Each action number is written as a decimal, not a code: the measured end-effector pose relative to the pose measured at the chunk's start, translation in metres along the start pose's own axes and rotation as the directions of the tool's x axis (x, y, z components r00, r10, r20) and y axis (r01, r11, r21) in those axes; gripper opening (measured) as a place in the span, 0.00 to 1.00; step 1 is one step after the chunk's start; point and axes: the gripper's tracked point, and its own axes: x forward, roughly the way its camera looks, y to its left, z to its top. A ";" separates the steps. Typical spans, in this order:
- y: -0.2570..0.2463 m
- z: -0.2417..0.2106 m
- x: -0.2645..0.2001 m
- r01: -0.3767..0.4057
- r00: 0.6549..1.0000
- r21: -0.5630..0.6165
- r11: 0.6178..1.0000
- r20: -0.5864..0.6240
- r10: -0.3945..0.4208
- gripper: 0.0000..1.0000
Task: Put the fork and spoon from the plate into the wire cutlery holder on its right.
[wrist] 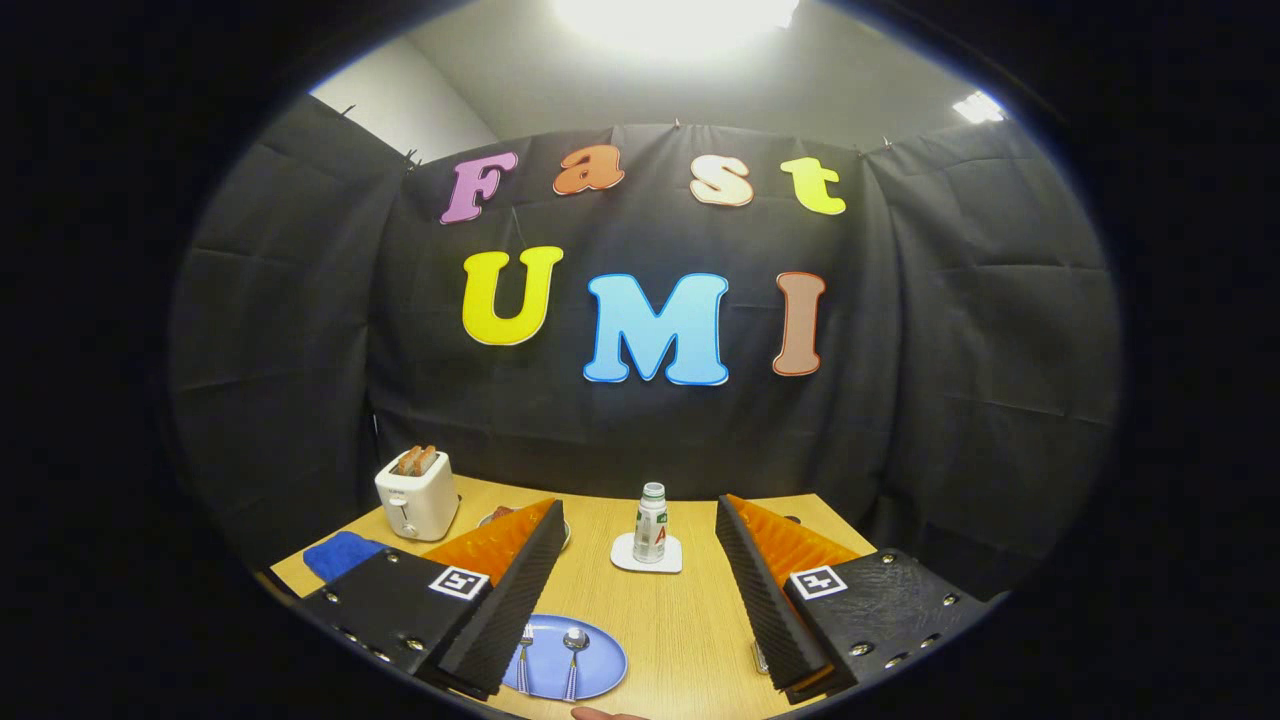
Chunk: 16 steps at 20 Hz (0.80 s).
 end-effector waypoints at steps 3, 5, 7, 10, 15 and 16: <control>0.005 -0.017 0.002 -0.018 0.998 -0.005 1.000 -0.055 0.018 0.94; 0.010 -0.034 0.006 -0.034 0.994 -0.010 0.999 -0.108 0.033 0.94; 0.012 -0.046 0.009 -0.040 0.988 -0.010 0.999 -0.152 0.039 0.94; 0.021 -0.061 0.015 -0.061 0.979 -0.013 0.998 -0.196 0.057 0.94; 0.043 -0.105 0.024 -0.114 0.941 -0.031 0.993 -0.323 0.098 0.94; 0.047 -0.112 0.025 -0.125 0.933 -0.036 0.991 -0.345 0.105 0.94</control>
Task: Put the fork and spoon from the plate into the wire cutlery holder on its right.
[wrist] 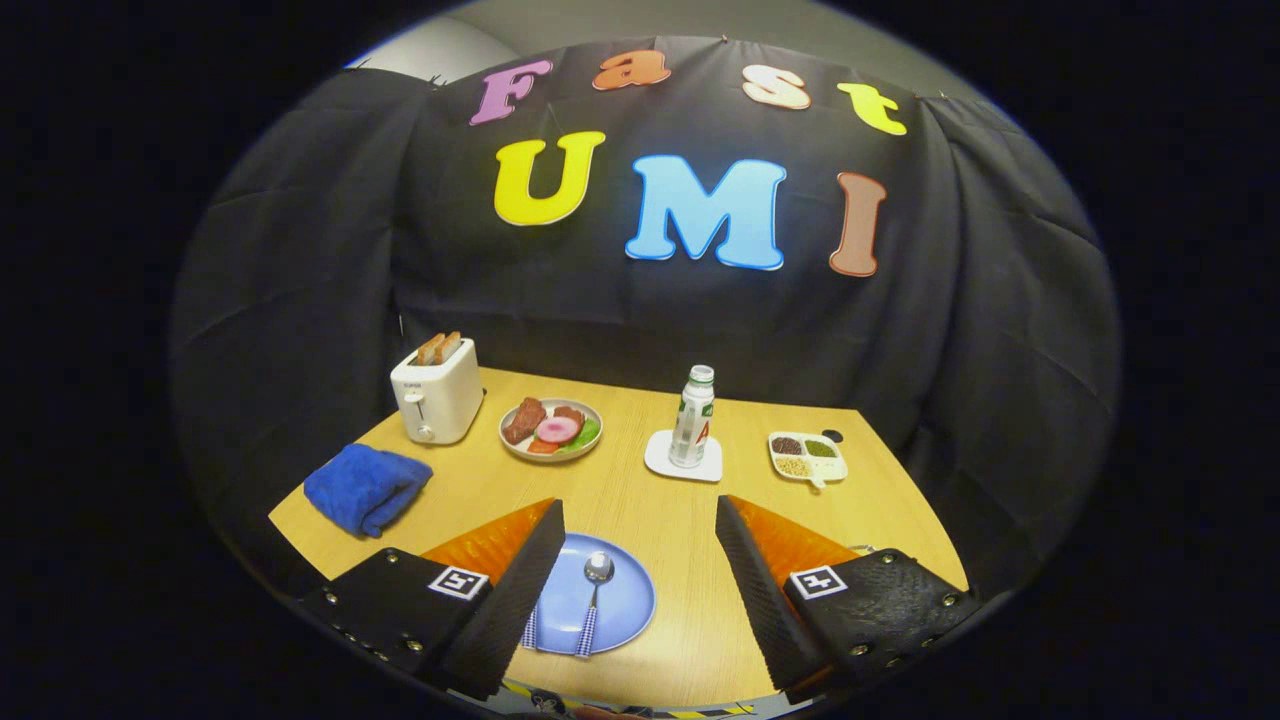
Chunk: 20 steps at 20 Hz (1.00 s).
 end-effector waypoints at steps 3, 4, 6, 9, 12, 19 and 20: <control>0.011 -0.023 0.011 -0.022 0.998 -0.035 0.999 -0.064 0.020 0.94; 0.014 -0.030 0.015 -0.034 0.996 -0.041 0.999 -0.089 0.030 0.94; 0.016 -0.047 0.026 -0.040 0.989 -0.040 0.998 -0.141 0.033 0.94; 0.021 -0.075 0.041 -0.053 0.971 -0.012 0.999 -0.235 0.049 0.94; 0.022 -0.102 0.056 -0.055 0.940 0.012 0.998 -0.336 0.055 0.94; 0.025 -0.149 0.075 -0.088 0.882 -0.059 0.994 -0.469 0.050 0.94; 0.026 -0.153 0.076 -0.098 0.874 -0.071 0.993 -0.484 0.052 0.94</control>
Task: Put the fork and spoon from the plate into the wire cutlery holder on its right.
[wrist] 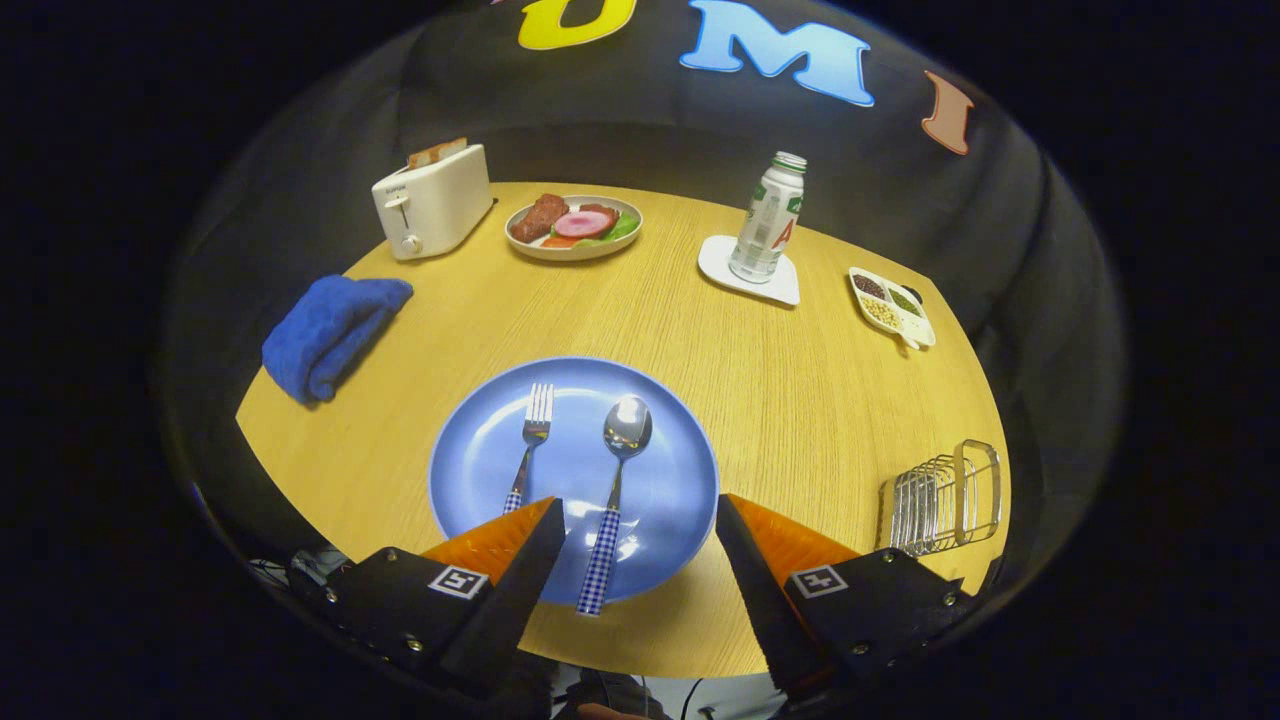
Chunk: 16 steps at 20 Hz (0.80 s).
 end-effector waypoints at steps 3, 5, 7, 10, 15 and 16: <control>0.006 -0.009 0.012 -0.012 0.999 -0.029 1.000 -0.046 0.011 0.93; 0.008 -0.016 0.018 -0.016 0.996 -0.056 0.998 -0.089 0.011 0.84; 0.011 -0.025 0.023 -0.024 0.989 -0.080 0.996 -0.149 0.012 0.73; 0.015 -0.040 0.025 -0.040 0.966 -0.046 0.998 -0.259 0.027 0.47; 0.004 -0.038 0.034 -0.020 0.929 -0.035 0.999 -0.371 0.006 0.10; 0.005 -0.038 0.034 -0.034 0.919 -0.023 0.999 -0.393 0.022 0.10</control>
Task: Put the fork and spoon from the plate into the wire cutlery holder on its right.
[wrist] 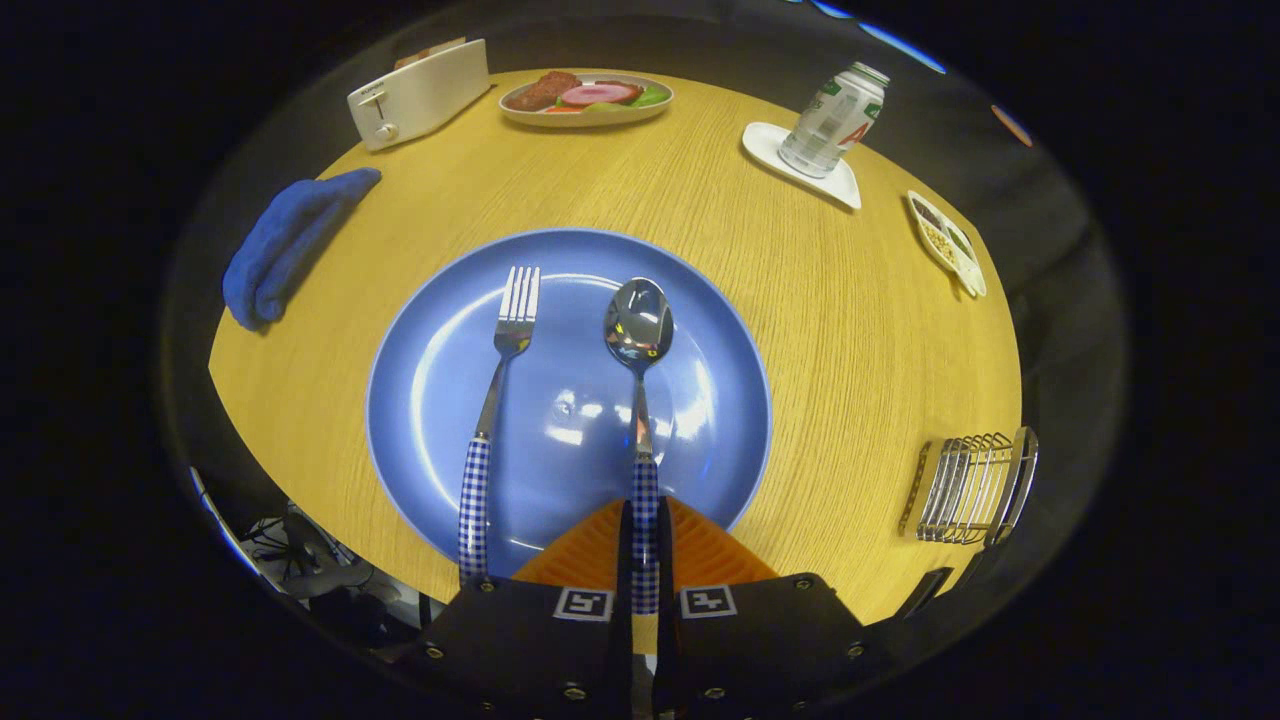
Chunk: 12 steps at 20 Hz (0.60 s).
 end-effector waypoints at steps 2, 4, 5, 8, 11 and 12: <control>-0.004 -0.001 0.001 -0.005 0.999 -0.016 1.000 -0.033 0.005 0.10; -0.008 0.001 -0.004 -0.011 0.997 -0.067 0.998 -0.075 0.006 0.02; -0.007 0.000 -0.006 -0.038 0.995 -0.080 0.996 -0.096 0.030 0.02; -0.001 -0.006 -0.030 -0.149 0.972 -0.084 0.985 -0.198 0.130 0.02; -0.022 -0.007 -0.056 -0.153 0.965 -0.156 0.976 -0.235 0.113 0.02; -0.028 -0.008 -0.064 -0.156 0.963 -0.166 0.974 -0.245 0.113 0.02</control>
